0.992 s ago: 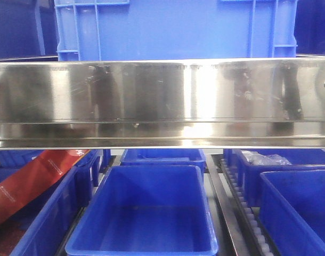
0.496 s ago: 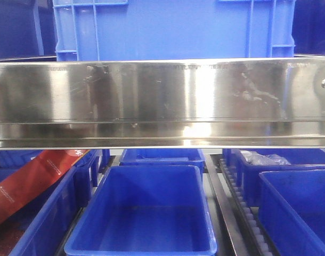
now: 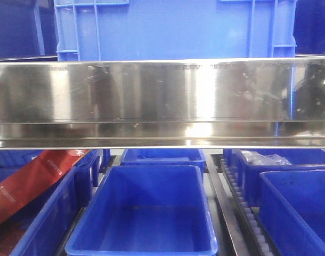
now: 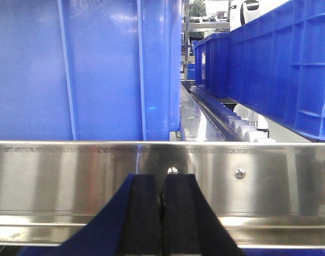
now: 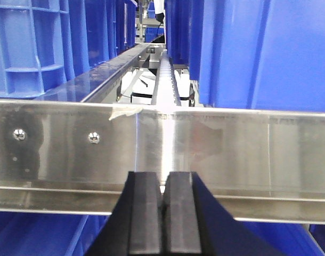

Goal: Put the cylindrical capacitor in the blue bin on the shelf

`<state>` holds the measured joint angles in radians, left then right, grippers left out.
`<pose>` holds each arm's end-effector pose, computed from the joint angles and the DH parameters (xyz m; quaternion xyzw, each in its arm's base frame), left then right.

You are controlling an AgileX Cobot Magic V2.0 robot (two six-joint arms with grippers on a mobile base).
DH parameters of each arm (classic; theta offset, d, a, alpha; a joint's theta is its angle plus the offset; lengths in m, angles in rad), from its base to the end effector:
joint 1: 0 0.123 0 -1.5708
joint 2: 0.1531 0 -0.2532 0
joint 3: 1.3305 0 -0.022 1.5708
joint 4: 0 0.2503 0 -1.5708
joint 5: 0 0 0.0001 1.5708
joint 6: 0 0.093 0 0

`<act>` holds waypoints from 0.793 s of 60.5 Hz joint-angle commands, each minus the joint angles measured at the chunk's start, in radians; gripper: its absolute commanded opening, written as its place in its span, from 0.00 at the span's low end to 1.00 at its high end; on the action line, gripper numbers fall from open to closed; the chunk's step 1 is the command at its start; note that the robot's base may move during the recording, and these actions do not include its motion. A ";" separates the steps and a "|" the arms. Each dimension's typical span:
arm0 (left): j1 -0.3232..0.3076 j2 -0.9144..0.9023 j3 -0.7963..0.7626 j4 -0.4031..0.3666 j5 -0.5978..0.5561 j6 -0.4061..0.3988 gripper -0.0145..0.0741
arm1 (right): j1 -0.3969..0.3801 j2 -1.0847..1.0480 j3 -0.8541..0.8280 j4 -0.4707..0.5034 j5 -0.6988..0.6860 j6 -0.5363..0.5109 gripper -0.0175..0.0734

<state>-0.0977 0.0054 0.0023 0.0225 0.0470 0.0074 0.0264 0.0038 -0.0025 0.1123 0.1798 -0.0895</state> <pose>0.0903 -0.0087 0.2077 0.0440 0.6941 -0.0240 0.7181 0.0899 0.0042 0.1972 -0.0087 0.7391 0.0234 0.6732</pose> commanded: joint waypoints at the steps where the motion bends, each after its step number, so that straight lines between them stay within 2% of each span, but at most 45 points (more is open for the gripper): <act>1: 0.005 -0.005 -0.002 -0.006 -0.018 0.001 0.04 | -0.003 -0.004 0.002 -0.009 -0.046 0.004 0.01; 48: 0.005 -0.005 -0.002 -0.006 -0.018 0.001 0.04 | -0.003 -0.004 0.002 -0.009 -0.057 0.004 0.01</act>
<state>-0.0933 0.0054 0.0023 0.0225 0.0470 0.0074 0.0264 0.0038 -0.0008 0.1123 0.1444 -0.0872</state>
